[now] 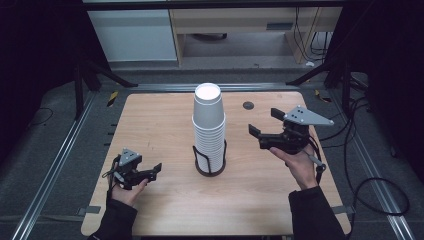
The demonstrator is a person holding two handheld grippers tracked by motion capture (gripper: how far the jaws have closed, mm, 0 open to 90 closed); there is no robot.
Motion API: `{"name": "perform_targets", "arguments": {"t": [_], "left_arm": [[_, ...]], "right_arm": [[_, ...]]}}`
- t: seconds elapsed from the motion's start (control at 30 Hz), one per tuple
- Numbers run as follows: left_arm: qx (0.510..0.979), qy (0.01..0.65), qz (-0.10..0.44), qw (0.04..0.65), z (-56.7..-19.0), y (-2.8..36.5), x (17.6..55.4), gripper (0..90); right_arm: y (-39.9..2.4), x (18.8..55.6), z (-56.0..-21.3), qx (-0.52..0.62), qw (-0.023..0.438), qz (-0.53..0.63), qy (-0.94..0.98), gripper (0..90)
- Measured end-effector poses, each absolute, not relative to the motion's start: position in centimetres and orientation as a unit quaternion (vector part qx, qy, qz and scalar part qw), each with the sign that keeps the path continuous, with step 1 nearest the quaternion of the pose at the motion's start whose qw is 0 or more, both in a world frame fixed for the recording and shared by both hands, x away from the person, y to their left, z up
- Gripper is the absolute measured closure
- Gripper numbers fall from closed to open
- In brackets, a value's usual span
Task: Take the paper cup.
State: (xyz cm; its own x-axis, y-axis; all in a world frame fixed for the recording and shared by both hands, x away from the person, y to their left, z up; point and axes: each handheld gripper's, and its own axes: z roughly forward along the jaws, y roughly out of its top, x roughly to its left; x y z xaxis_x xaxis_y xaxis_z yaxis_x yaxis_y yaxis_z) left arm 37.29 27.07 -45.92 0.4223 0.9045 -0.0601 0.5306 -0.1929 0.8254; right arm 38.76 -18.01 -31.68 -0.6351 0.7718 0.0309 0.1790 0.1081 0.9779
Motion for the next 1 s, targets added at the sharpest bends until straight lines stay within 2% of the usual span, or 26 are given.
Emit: {"name": "perform_targets", "arguments": {"t": [0.43,1.0], "left_arm": [[0.743,0.481,0.228,0.407,-46.0,26.8,37.3,16.3],[0.746,0.477,0.224,0.408,-46.0,26.6,37.3,16.4]], "right_arm": [[-12.1,39.5,-28.8,0.275,0.218,0.596,0.722,6.8],[-7.5,42.7,-29.8,0.265,0.187,0.597,0.734,5.7]]}}
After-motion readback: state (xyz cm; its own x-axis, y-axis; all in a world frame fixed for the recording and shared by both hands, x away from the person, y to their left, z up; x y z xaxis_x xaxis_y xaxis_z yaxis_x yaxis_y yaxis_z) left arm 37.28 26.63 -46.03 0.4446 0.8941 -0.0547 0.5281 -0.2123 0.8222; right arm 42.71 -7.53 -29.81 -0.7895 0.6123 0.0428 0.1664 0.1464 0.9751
